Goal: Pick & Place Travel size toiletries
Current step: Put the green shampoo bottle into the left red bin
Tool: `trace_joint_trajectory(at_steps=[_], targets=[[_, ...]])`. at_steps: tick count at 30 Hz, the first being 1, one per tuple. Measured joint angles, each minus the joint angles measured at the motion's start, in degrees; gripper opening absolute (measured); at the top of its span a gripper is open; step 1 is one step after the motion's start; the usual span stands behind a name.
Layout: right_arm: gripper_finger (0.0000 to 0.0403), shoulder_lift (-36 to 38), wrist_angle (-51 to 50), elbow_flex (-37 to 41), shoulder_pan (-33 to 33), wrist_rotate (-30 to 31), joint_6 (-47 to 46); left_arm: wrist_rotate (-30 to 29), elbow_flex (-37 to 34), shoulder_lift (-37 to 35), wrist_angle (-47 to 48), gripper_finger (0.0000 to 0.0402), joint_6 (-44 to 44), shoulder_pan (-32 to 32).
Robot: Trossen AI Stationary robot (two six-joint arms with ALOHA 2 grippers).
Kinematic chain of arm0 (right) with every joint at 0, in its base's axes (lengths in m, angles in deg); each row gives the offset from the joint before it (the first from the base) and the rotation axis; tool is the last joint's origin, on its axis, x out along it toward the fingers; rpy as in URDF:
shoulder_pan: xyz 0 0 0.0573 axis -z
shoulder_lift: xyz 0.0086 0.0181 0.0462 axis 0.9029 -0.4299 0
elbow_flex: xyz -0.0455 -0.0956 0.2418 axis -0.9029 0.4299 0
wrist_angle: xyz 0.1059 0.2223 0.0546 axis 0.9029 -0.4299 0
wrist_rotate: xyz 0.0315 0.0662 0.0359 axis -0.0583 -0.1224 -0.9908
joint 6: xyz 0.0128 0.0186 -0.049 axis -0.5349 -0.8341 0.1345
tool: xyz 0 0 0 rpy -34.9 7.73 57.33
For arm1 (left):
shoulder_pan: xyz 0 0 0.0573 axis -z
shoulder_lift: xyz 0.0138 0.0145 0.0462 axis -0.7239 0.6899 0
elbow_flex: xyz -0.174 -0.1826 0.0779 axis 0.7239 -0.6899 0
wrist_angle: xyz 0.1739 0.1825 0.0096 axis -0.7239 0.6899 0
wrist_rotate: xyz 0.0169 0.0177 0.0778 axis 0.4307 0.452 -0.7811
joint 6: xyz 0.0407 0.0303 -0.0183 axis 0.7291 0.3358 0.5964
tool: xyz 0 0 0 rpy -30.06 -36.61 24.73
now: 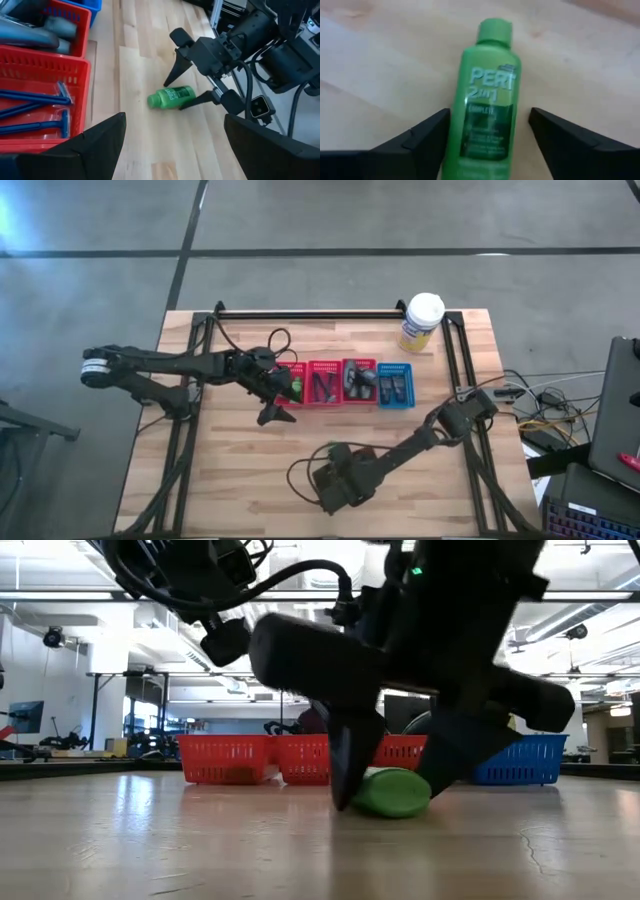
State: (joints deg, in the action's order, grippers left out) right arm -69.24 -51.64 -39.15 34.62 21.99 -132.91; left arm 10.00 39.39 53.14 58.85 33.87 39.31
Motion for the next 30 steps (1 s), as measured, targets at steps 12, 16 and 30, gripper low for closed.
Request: trace_joint_trajectory(at_steps=[12, 16, 30], targets=[[0.0166, -0.9, 2.6, 4.1, -2.4, 4.3, 1.9, -2.0, 0.0, 0.0, 0.0, 0.0342, 1.2, 0.0], [0.0148, 1.1, 2.2, 3.4, -3.1, 4.1, 4.8, -3.5, 0.0, 0.0, 1.1, 0.0342, 4.8, -0.1], [0.0148, 28.9, 4.4, 7.1, 0.2, -3.1, 25.6, -22.3, -0.2, 0.0, -1.8, 0.0342, 39.2, 13.8]])
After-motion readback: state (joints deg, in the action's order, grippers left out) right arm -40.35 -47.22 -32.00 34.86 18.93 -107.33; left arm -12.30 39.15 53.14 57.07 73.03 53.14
